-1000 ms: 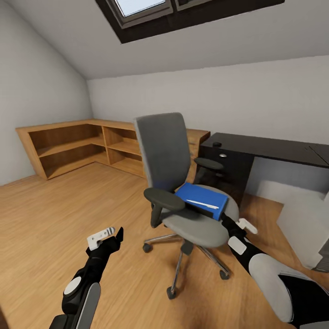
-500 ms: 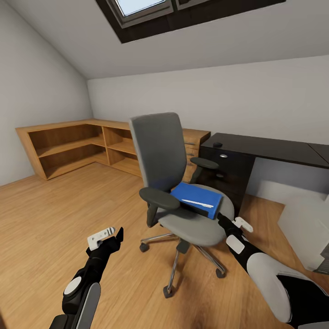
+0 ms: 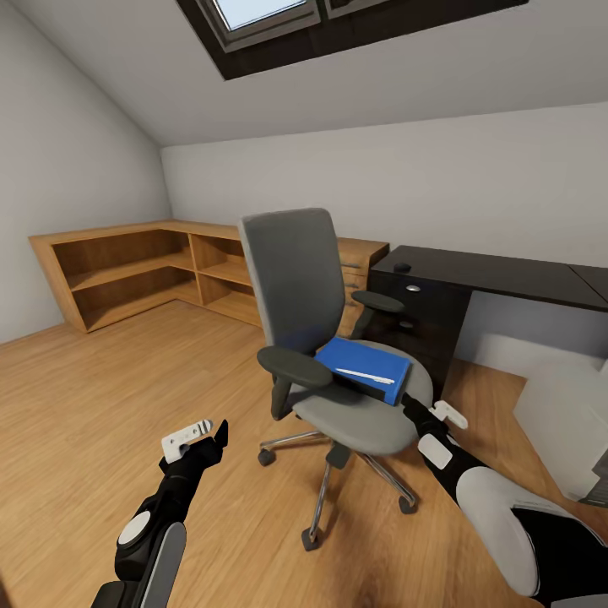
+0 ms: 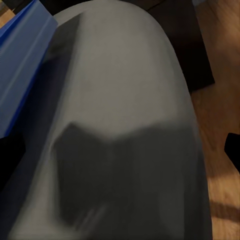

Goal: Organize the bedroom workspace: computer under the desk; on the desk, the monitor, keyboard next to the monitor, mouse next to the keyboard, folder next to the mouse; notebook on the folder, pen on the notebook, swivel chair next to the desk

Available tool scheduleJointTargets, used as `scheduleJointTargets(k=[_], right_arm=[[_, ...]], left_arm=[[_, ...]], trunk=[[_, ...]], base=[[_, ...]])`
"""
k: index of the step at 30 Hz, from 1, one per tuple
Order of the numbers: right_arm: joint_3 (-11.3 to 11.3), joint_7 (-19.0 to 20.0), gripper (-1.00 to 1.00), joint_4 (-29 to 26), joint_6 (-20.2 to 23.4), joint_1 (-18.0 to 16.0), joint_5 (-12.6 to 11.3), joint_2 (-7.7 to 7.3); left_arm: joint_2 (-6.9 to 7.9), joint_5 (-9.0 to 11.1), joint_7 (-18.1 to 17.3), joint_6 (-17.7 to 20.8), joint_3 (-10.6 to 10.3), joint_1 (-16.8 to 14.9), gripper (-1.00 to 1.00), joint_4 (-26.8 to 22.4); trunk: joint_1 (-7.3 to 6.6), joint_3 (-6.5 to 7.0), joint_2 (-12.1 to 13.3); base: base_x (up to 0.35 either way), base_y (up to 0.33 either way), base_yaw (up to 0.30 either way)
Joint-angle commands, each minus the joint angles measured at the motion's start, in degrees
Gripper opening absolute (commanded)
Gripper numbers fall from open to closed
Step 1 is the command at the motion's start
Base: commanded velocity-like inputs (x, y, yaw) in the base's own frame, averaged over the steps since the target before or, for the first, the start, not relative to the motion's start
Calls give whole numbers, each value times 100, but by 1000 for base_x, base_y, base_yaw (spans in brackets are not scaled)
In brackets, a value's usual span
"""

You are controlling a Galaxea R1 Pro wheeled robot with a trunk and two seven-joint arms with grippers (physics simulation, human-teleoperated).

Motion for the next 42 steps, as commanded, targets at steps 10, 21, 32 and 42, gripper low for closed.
scheduleJointTargets(k=[10, 21, 32, 42], right_arm=[[-41, -10, 100, 39, -26, 0, -35, 2], [-41, -12, 100, 37, -26, 0, -35, 5], [-41, -19, 100, 32, -28, 1, -35, 10], [-25, -19, 100, 30, -34, 2, -30, 19]], left_arm=[[-2, 51, 28, 27, -7, -3, 100, -9], [-2, 51, 28, 27, -7, -3, 100, -9], [-2, 51, 25, 27, -7, -3, 100, -9], [-2, 51, 30, 27, -162, -3, 100, -9]], trunk=[[0, -7, -1], [0, -7, -1], [0, -7, -1], [0, -7, -1]], base=[[-151, 0, 0], [-159, 0, 0], [-2, 0, 162], [182, 0, 21]])
